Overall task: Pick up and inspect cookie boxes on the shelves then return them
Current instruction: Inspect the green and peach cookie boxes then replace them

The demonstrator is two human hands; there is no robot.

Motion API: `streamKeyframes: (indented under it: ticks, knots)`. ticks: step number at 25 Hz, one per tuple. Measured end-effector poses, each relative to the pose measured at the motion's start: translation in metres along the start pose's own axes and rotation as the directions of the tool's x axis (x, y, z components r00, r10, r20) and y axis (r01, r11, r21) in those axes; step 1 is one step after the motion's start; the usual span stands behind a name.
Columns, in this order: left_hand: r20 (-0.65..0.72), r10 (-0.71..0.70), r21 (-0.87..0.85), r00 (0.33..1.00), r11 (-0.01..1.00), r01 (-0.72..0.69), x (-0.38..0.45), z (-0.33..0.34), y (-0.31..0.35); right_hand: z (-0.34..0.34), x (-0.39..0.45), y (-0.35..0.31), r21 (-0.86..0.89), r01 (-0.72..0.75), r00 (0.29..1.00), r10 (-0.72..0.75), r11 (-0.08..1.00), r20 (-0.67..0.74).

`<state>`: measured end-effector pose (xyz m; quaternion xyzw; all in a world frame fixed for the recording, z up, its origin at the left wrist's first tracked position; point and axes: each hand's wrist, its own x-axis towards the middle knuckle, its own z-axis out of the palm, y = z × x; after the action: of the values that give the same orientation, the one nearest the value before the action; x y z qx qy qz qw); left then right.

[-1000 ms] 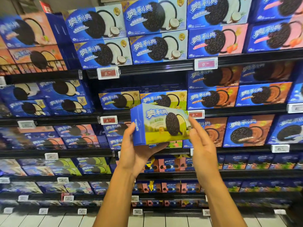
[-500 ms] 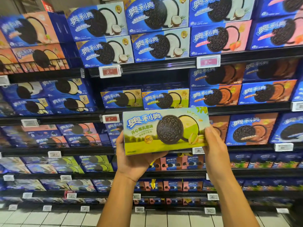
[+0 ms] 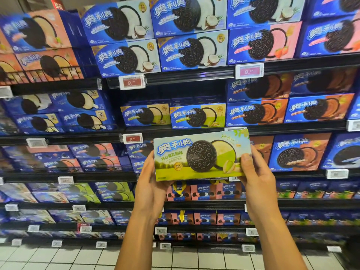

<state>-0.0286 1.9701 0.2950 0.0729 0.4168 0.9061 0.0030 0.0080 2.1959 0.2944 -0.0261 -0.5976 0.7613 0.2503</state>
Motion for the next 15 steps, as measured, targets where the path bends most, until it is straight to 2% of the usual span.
streamKeyframes:
  ticks: [6, 15]
  knots:
    - [-0.031, 0.024, 0.079, 0.999, 0.997, -0.021, -0.012, 0.001, 0.0, -0.004, -0.002, 0.0, 0.008, -0.015, 1.0, 0.015, 1.0, -0.001]
    - [-0.044, 0.024, 0.106, 0.999, 0.994, -0.019, -0.015, 0.004, 0.004, -0.006, -0.004, 0.003, 0.023, -0.032, 0.999, 0.032, 0.999, -0.003]
